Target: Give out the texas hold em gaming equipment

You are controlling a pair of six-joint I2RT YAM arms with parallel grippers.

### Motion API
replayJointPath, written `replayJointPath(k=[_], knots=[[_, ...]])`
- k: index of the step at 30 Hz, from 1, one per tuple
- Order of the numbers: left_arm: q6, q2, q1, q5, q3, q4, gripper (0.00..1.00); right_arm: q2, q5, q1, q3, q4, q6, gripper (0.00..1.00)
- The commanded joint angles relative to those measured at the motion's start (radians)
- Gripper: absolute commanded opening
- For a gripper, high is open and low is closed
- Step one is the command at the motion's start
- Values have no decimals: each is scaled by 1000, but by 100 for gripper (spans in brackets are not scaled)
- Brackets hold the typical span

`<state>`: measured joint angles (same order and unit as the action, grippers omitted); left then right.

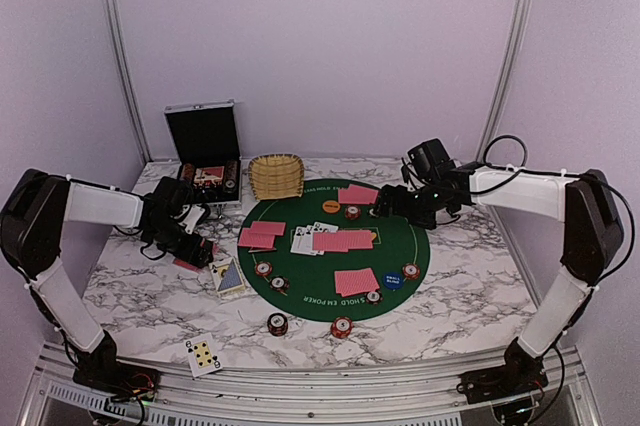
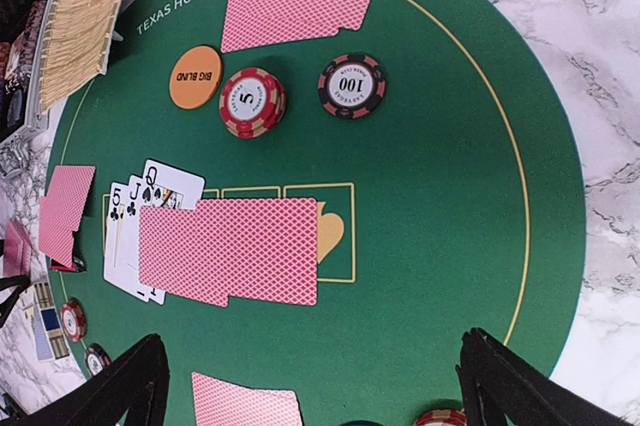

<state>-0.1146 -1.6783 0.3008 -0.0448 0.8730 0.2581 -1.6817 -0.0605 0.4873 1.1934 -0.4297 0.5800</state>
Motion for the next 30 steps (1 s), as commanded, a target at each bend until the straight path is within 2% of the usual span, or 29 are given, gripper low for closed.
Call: replayJointPath(k=[1, 18, 22, 26, 29, 30], knots=[[5, 5, -12, -11, -7, 47, 98, 46, 17, 9, 16, -21, 13, 99], [-29, 118, -34, -29, 89, 130, 99, 79, 56, -4, 29, -37, -5, 99], [-55, 152, -74, -33, 125, 126, 99, 124, 150, -21, -7, -7, -35, 99], [-59, 198, -159, -40, 110, 11, 99, 187, 323, -61, -67, 26, -46, 99], [-62, 252, -223, -51, 19, -195, 99, 255, 487, -91, -156, 92, -48, 99], [-62, 266, -239, -52, -20, -312, 99, 290, 542, -93, -206, 161, -78, 99]])
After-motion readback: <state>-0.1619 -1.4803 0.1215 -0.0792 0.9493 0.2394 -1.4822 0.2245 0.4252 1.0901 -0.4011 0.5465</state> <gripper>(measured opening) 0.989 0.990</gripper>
